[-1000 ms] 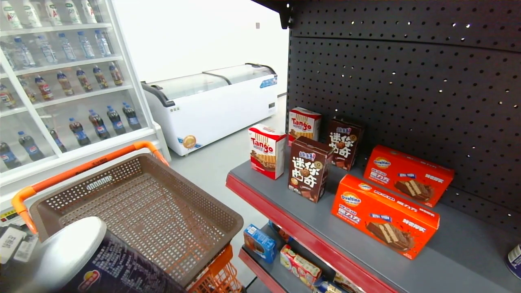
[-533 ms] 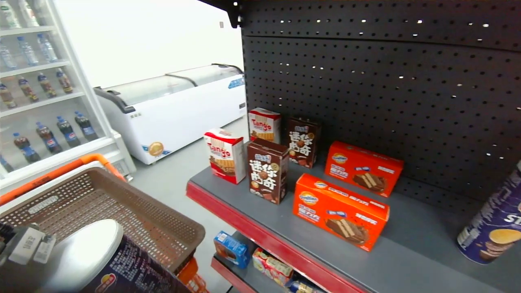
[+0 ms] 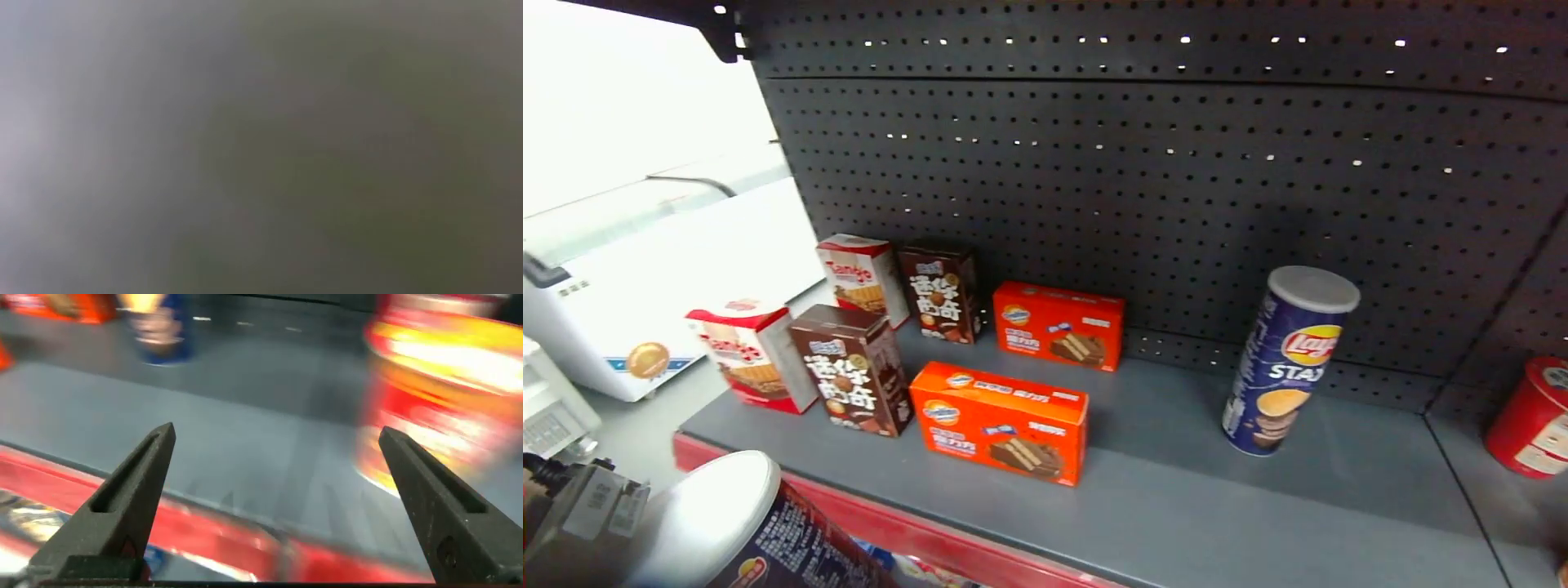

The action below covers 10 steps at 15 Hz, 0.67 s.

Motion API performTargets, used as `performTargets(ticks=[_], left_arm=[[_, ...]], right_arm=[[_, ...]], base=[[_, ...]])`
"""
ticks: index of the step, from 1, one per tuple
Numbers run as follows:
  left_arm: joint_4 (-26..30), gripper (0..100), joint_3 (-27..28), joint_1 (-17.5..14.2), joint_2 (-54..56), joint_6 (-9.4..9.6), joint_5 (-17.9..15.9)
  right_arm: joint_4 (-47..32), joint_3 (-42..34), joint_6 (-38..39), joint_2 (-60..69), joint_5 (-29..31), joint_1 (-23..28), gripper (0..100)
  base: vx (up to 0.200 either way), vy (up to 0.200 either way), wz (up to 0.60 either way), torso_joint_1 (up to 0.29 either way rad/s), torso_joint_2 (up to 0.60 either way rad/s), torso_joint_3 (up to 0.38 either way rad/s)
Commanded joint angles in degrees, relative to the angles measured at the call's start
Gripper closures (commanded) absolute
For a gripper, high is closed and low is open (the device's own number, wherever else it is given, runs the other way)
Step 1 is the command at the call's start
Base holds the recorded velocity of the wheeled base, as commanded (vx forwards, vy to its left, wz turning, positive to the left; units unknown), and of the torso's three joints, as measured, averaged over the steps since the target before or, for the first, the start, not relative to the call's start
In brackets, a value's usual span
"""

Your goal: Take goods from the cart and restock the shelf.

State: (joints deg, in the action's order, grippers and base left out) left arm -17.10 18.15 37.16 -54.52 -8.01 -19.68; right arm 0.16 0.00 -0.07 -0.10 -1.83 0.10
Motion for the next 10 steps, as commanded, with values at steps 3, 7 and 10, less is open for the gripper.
performTargets(ticks=[3, 7, 10], left_arm=[[-0.04, 100, -0.66, -0.15, 0.2, -0.08, -0.01], [-0.04, 100, -2.42, -0.33, 0.9, -0.08, -0.01], [-0.04, 100, -2.42, -0.51, 2.13, -0.16, -0.01]], right_arm=[[0.02, 0.0, -0.01, -0.08, -0.02, -0.01, 0], [0.02, 0.0, -0.01, -0.08, -0.02, -0.01, 0], [0.02, 0.0, -0.01, 0.01, -0.02, -0.01, 0]], base=[[0.0, 0.0, -0.6, 0.002, 0.01, 0.007], [0.0, 0.0, -0.15, 0.002, 0.0, 0.002], [0.0, 0.0, 0.0, 0.0, 0.0, 0.0]])
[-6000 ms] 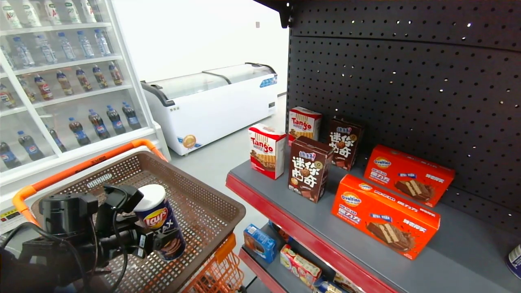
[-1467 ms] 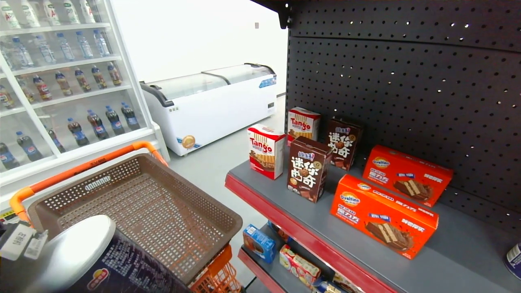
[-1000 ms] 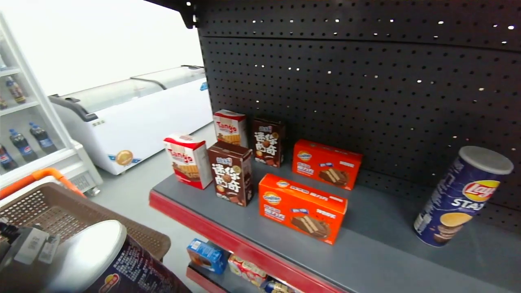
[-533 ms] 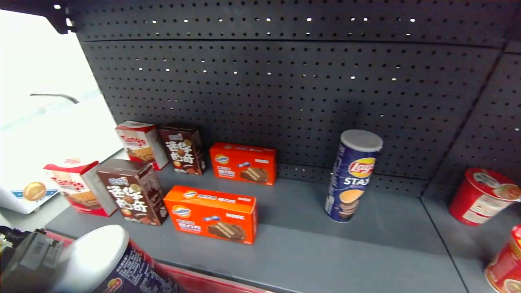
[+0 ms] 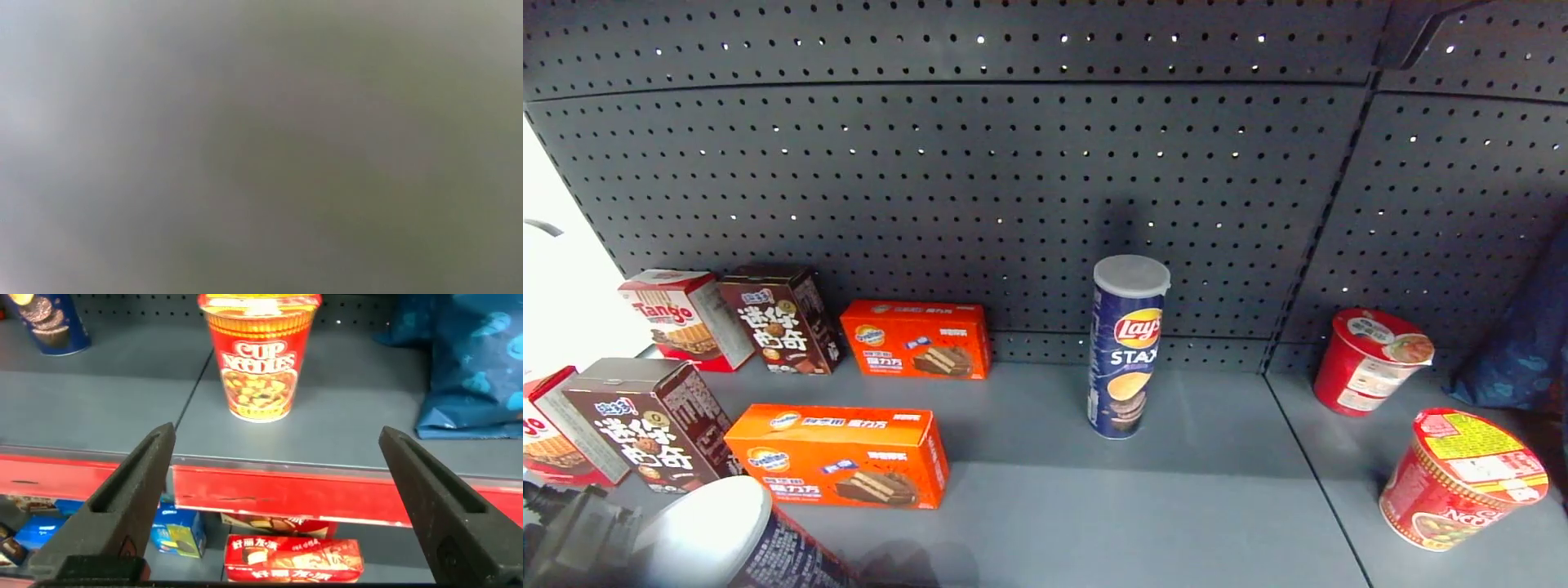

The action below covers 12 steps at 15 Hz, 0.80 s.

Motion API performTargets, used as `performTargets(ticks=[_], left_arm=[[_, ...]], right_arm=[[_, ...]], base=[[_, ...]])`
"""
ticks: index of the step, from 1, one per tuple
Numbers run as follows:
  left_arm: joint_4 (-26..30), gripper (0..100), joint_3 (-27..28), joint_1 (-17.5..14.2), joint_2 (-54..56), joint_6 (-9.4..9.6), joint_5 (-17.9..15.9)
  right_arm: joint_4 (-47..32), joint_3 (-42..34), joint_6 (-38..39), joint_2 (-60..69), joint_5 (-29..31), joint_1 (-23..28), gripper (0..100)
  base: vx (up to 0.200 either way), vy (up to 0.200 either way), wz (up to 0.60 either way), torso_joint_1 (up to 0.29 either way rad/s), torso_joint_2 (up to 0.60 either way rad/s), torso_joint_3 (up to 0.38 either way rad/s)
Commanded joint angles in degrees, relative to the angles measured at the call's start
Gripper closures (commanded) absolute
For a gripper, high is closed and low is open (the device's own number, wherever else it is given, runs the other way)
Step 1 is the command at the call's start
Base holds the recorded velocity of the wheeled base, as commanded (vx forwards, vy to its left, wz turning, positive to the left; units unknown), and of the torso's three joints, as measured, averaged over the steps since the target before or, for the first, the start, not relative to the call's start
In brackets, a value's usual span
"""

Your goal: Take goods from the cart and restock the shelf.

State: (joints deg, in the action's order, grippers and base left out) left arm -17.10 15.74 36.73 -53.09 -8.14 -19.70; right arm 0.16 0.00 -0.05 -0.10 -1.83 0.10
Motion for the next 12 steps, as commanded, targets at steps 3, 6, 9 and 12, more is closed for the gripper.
performTargets(ticks=[3, 6, 9, 12], left_arm=[[-0.04, 100, -0.09, 0.01, 0.71, -0.03, 0.01], [-0.04, 100, -0.18, 0.01, 0.71, 0.06, 0.01], [-0.12, 100, -0.8, -0.08, 0.53, 0.15, 0.01], [-0.04, 100, -1.24, 0.18, 0.53, 0.41, -0.08]], right_arm=[[0.02, 0.0, -0.04, 0.01, -0.02, -0.01, 0], [-0.25, 0.0, -0.3, -2.01, -0.11, -0.71, 0], [-2.62, 16.96, 4.71, -12.38, -1.6, -4.32, 0], [-8.68, 17.75, -6.28, -13.88, -3.71, -10.56, 0]], base=[[0.0, 0.0, 0.0, 0.0, 0.0, 0.0], [0.0, 0.0, 0.0, 0.0, 0.0, 0.0], [0.0, 0.0, 0.0, 0.0, 0.0, 0.0], [0.0, 0.0, 0.0, 0.0, 0.0, 0.0]])
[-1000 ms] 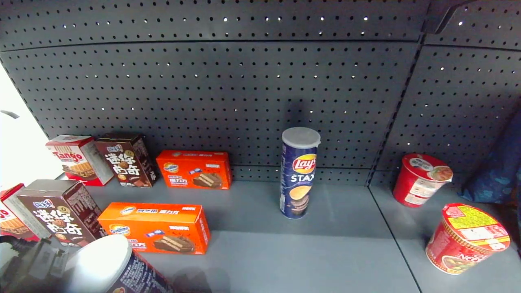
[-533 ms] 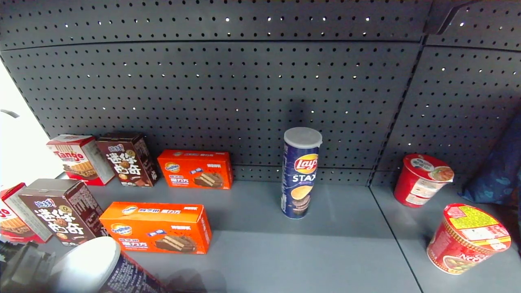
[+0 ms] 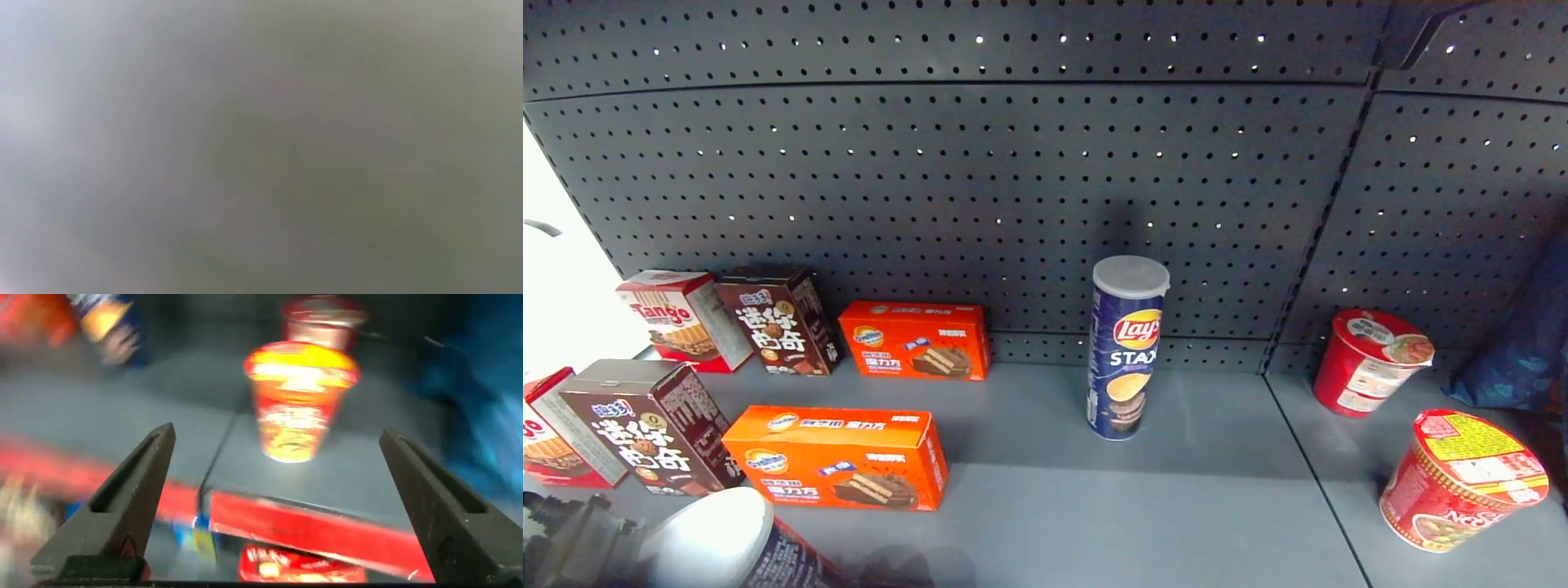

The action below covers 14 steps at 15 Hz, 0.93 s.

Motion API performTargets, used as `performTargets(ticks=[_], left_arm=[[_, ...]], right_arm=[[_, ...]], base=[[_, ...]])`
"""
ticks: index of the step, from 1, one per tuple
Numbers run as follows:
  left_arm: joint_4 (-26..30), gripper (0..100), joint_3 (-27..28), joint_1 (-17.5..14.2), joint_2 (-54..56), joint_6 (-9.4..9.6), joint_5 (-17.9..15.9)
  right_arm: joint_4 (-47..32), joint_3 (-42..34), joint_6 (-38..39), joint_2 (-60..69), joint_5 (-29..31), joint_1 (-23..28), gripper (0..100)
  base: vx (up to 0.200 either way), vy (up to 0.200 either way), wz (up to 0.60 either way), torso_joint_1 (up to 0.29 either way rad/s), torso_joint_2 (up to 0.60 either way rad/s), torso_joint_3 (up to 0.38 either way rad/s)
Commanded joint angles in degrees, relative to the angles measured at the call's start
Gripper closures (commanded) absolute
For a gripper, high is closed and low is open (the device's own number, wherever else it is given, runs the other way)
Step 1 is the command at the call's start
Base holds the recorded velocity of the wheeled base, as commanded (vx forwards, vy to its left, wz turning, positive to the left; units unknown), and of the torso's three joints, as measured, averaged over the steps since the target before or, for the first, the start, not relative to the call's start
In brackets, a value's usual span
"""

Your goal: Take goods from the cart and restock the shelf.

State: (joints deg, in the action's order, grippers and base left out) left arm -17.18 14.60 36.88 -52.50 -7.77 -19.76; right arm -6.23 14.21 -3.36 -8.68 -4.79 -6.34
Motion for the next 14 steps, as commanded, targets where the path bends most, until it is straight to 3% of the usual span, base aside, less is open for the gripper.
performTargets(ticks=[1, 6, 8, 9, 12, 14], left_arm=[[0.04, 100, -0.19, -0.05, 0.03, 0.03, -0.01], [0.04, 100, -1.68, 0.3, -0.05, 0.03, -0.19], [0.04, 100, -1.86, 0.3, 0.03, 0.03, -0.19], [0.04, 100, -1.86, 0.3, -0.05, 0.03, -0.19], [0.04, 100, -1.95, 0.3, 0.03, 0.03, -0.19], [0.04, 100, -2.04, 0.3, 0.12, 0.03, -0.19]], right_arm=[[-2.47, 5.12, -3.49, -7.67, -3.82, -5.88, 0], [-0.98, 13.3, -3.75, -24.81, -13.23, -11.24, 0], [5.09, 14.26, -4.55, -34.04, -13.31, -14.49, 0], [12.29, 13.65, -5.34, -40.19, -13.31, -15.81, 0], [27.32, 14.53, -6.92, -55.22, -17.09, -15.63, 0], [28.2, 17.51, -8.15, -60.75, -17.01, -15.63, 0]], base=[[0.0, 0.0, 0.0, 0.0, 0.0, 0.0], [0.0, 0.0, 0.0, 0.0, 0.0, 0.0], [0.0, 0.0, 0.0, 0.0, 0.0, 0.0], [0.0, 0.0, 0.0, 0.0, 0.0, 0.0], [0.0, 0.0, 0.0, 0.0, 0.0, 0.0], [0.0, 0.0, 0.0, 0.0, 0.0, 0.0]])
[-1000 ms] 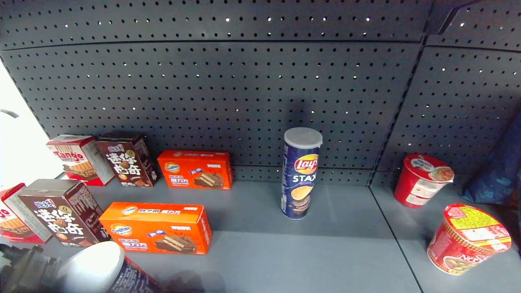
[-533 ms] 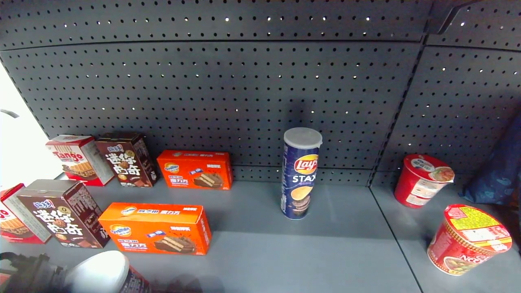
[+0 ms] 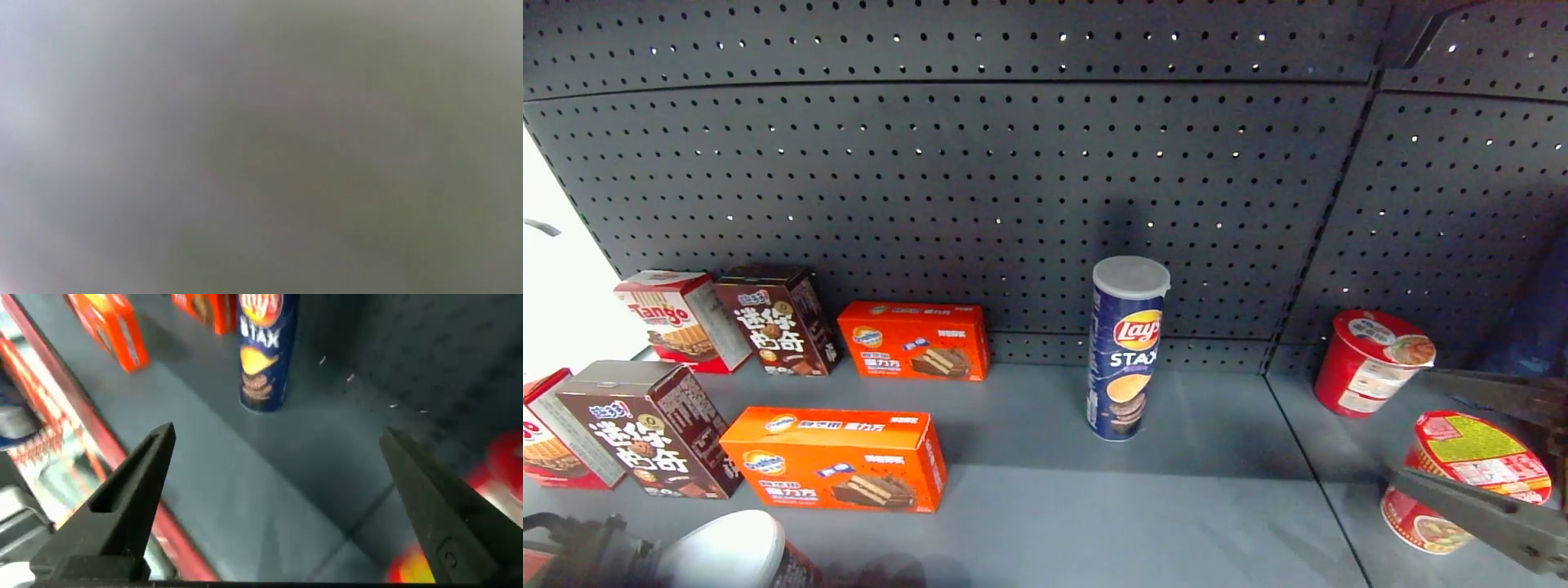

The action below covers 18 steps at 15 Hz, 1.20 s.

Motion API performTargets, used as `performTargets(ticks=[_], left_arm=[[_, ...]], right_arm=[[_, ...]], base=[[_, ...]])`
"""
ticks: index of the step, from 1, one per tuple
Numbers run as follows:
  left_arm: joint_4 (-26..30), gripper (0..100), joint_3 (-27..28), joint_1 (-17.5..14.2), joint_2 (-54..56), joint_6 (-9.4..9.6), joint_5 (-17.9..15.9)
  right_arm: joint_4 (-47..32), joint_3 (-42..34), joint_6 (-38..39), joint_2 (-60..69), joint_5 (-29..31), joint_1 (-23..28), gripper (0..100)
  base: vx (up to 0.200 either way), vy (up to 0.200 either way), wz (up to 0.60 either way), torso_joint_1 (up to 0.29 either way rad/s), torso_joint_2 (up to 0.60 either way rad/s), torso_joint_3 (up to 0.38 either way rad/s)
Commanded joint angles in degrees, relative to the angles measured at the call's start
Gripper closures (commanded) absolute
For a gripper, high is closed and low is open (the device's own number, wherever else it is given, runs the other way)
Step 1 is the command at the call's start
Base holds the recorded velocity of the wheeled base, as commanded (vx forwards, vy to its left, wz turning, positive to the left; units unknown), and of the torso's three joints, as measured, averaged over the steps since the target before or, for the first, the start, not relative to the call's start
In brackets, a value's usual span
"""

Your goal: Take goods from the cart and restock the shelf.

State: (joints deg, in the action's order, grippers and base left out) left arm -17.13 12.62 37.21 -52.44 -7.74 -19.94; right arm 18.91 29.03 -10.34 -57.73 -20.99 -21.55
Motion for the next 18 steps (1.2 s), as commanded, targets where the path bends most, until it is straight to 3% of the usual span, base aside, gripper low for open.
performTargets(ticks=[1, 3, 7, 11, 18], left_arm=[[-0.01, 100, -0.58, -0.03, 0.06, -0.08, -0.01], [-0.01, 100, -1.19, -0.03, 0.15, -0.08, -0.45], [-0.01, 100, -1.54, -0.03, 0.94, -0.08, -0.62], [-0.01, 100, -1.72, -0.03, 1.29, -0.17, -0.71], [-0.01, 100, -1.81, -0.03, 1.82, -0.26, -0.71]], right_arm=[[3.15, 4.46, -1.88, -13.98, -0.8, -0.33, 0], [3.24, 6.31, -2.49, -16.62, -1.07, 0.28, 0], [7.72, 13.43, -6.89, -26.73, -12.85, 3.71, 0], [10.62, 16.94, -6.98, -31.56, -19.7, 4.06, 0], [13.88, 20.46, -6.98, -39.3, -26.21, 2.3, 0]], base=[[0.0, 0.0, 0.0, 0.0, 0.0, 0.0], [0.0, 0.0, 0.0, 0.0, 0.0, 0.0], [0.0, 0.0, 0.0, 0.0, 0.0, 0.0], [0.0, 0.0, 0.0, 0.0, 0.0, 0.0], [0.0, 0.0, 0.0, 0.0, 0.0, 0.0]])
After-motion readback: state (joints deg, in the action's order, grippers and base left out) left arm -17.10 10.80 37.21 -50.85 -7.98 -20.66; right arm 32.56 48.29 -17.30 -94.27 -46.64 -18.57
